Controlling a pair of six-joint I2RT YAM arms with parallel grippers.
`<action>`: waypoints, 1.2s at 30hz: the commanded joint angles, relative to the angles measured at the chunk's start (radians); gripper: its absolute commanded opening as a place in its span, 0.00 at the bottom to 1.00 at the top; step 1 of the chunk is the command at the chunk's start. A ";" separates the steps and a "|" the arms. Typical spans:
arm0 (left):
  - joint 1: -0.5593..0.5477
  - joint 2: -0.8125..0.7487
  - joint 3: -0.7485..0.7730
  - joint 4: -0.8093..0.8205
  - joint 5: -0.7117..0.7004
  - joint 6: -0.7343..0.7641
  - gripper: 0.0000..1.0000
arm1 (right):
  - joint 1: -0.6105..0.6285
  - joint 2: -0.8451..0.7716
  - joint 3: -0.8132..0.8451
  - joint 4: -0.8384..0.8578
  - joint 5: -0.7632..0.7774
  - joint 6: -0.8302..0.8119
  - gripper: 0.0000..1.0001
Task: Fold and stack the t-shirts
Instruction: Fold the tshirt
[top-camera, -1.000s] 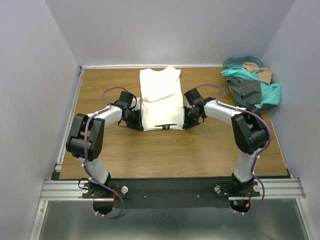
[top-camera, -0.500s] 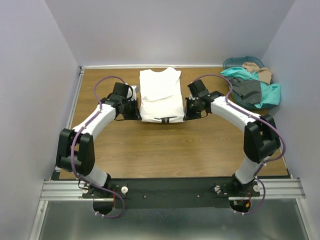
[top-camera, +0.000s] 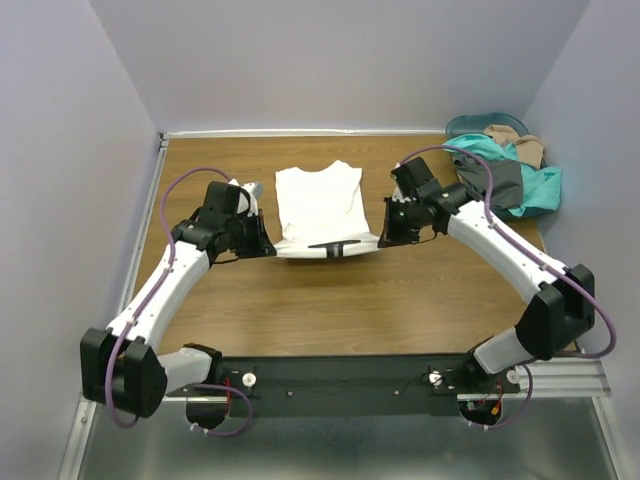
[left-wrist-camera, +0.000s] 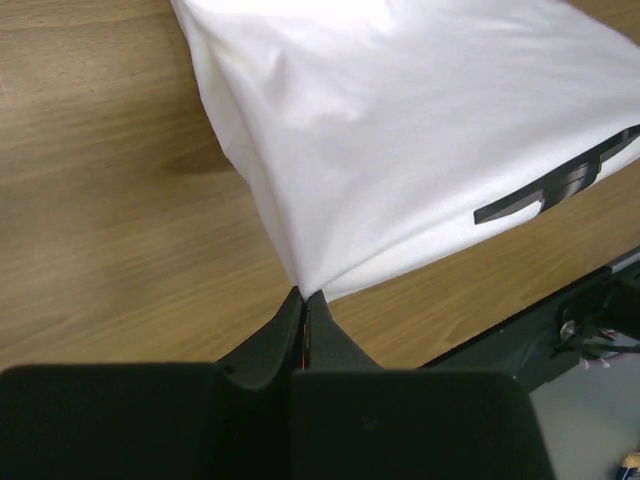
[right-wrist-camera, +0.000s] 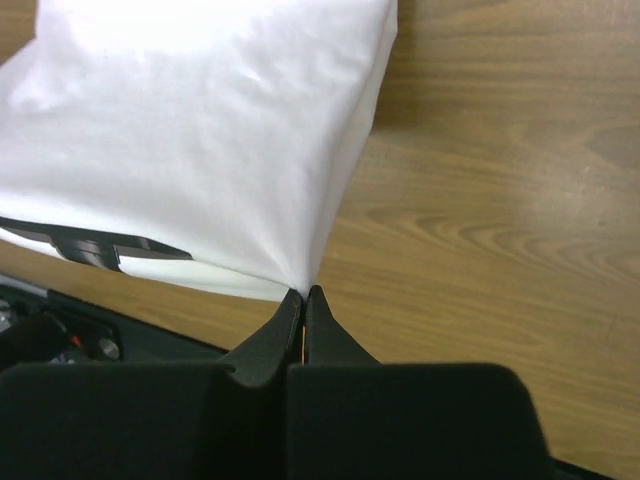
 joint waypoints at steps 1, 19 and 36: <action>0.004 -0.131 -0.017 -0.113 0.000 -0.073 0.00 | 0.014 -0.099 0.005 -0.169 0.025 0.039 0.01; 0.004 -0.126 0.124 -0.125 -0.007 -0.164 0.00 | 0.029 -0.064 0.257 -0.260 0.253 0.117 0.00; 0.016 0.185 0.272 -0.052 -0.019 -0.143 0.00 | -0.125 0.293 0.571 -0.189 0.250 -0.107 0.00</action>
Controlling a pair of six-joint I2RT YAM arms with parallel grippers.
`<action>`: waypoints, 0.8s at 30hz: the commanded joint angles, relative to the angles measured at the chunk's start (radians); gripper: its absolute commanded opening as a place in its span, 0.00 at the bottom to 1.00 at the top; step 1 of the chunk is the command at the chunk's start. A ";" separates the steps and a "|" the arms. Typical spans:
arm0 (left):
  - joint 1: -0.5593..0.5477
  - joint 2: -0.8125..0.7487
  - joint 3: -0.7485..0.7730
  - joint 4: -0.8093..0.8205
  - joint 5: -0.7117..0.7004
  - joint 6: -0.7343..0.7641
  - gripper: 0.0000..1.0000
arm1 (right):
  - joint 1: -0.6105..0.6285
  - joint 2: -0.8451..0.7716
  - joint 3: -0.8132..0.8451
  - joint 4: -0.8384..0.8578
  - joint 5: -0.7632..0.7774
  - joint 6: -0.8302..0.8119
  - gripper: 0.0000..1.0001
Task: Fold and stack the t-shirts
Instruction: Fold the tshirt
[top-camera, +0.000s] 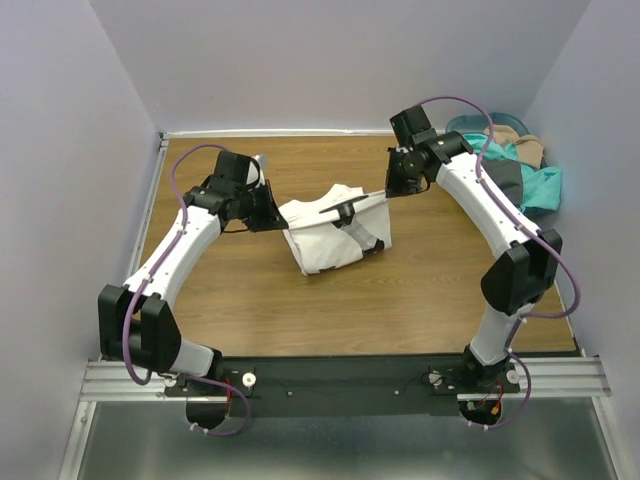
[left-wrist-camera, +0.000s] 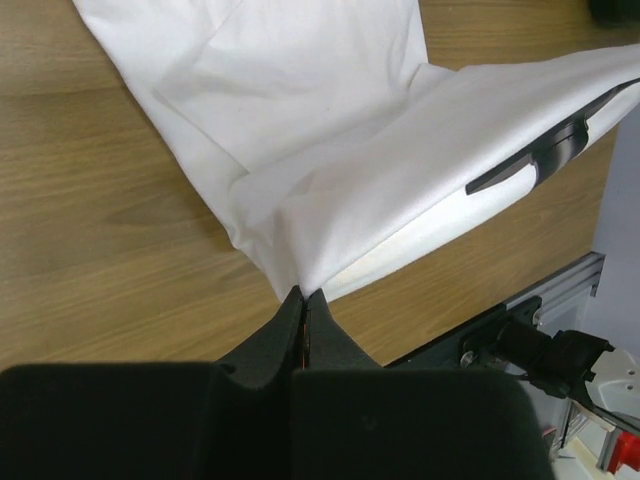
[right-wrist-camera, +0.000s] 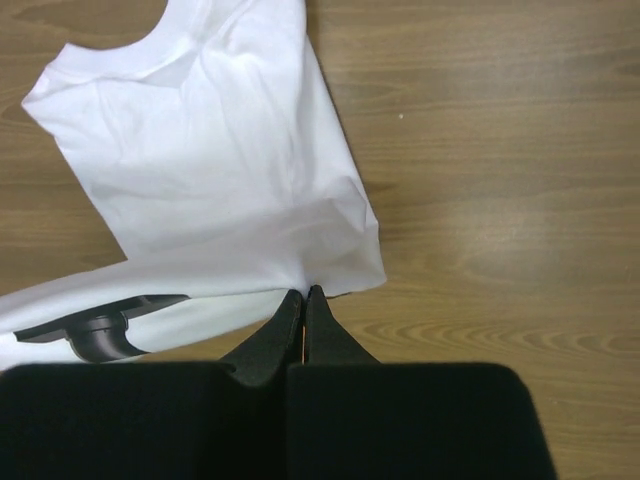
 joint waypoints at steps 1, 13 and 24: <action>0.019 0.065 0.059 -0.017 -0.058 0.030 0.00 | -0.053 0.078 0.103 0.011 0.056 -0.088 0.00; 0.067 0.253 0.179 -0.029 -0.058 0.052 0.00 | -0.099 0.329 0.375 -0.004 -0.034 -0.180 0.00; 0.134 0.374 0.235 -0.026 -0.054 0.093 0.00 | -0.105 0.500 0.516 0.000 -0.059 -0.211 0.00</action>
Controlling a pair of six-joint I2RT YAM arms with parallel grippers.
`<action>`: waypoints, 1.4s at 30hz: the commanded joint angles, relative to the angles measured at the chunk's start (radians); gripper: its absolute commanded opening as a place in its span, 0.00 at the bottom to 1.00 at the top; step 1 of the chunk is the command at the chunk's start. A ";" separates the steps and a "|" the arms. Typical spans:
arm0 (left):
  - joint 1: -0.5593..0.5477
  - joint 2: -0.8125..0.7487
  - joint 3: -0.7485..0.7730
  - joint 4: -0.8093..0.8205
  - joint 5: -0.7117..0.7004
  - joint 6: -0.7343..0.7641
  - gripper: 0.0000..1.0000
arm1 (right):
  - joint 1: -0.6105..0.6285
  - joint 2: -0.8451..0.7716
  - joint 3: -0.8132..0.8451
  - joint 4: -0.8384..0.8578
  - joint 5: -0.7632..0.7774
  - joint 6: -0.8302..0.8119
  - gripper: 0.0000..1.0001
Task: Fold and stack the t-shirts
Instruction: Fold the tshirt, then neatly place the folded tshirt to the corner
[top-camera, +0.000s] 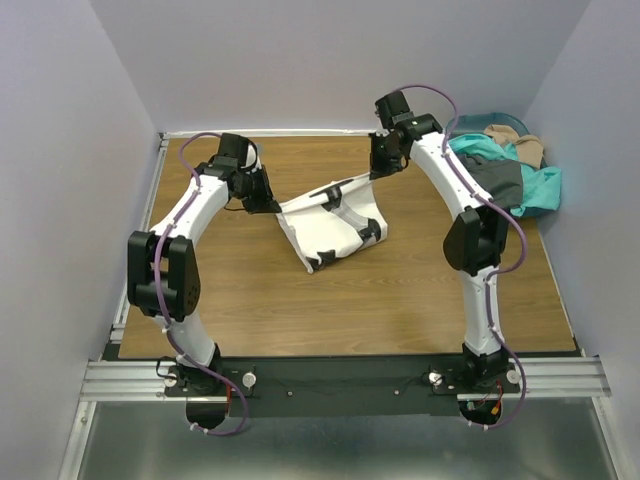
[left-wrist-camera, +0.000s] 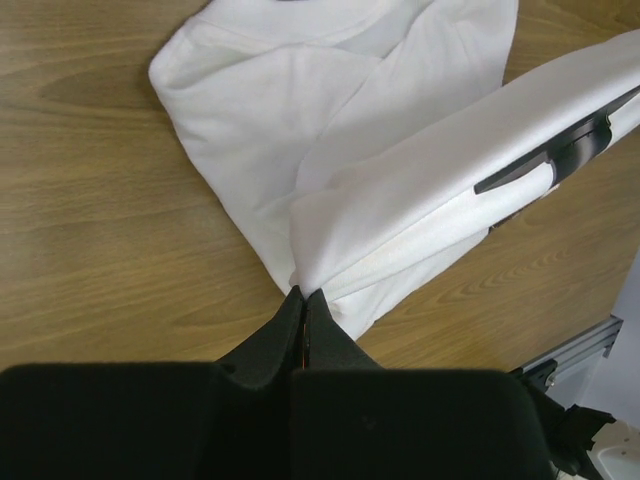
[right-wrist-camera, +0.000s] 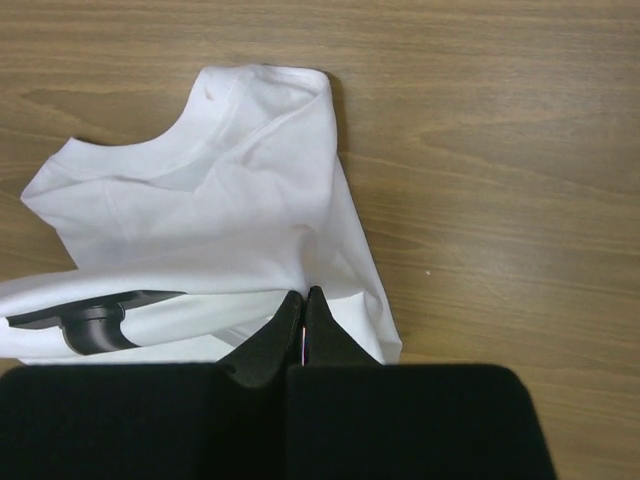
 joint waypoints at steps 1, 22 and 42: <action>0.047 0.053 0.034 -0.049 -0.040 0.054 0.00 | -0.038 0.069 0.072 0.007 0.044 -0.046 0.00; 0.112 0.248 0.226 -0.016 -0.099 0.054 0.71 | -0.058 0.166 0.176 0.049 -0.013 -0.105 0.83; 0.075 -0.088 -0.332 0.454 0.143 -0.001 0.71 | -0.014 -0.122 -0.308 0.282 -0.430 -0.135 0.81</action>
